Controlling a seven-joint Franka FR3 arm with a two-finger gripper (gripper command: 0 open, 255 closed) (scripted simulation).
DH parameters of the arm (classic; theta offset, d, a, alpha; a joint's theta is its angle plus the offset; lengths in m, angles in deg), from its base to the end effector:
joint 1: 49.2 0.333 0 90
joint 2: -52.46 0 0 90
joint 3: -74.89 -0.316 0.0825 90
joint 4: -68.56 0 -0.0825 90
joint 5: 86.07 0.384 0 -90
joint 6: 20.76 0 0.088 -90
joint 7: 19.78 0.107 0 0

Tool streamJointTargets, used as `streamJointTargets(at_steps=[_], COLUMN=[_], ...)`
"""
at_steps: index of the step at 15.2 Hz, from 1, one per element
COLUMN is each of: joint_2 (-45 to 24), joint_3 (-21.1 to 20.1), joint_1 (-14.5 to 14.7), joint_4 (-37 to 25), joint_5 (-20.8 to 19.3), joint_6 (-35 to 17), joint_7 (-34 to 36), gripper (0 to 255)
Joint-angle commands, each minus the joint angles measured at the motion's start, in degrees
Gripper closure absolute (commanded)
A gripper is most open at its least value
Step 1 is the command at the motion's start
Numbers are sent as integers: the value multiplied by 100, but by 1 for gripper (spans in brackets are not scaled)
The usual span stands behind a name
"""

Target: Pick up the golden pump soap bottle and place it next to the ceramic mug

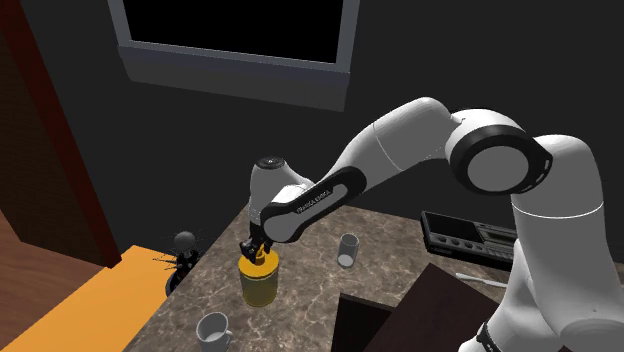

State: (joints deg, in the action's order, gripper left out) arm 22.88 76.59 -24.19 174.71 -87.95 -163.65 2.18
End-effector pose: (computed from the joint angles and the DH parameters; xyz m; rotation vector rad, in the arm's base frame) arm 0.6014 0.2608 0.2546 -3.1189 -0.0831 -0.2018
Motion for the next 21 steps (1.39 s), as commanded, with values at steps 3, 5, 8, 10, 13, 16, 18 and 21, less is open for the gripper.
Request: streamJointTargets(at_steps=[3, 5, 8, 10, 13, 16, 18, 21], joint_2=[-218, -329, -502, -620, -710, -710, -710, -743], joint_3=[0, 0, 0, 0, 0, 0, 0, -1], joint_1=[-3, -3, -4, -4, -5, -5, -5, -2], joint_4=[-5, -9, -26, -43, -58, -59, -59, -110], joint_5=[-1, -1, -2, -2, -2, -2, -3, -2], joint_6=[-221, -328, -484, -585, -659, -659, -659, -641], joint_7=[6, 10, 15, 19, 22, 22, 22, 26], gripper=[255, 255, 255, 255, 255, 255, 255, 0])
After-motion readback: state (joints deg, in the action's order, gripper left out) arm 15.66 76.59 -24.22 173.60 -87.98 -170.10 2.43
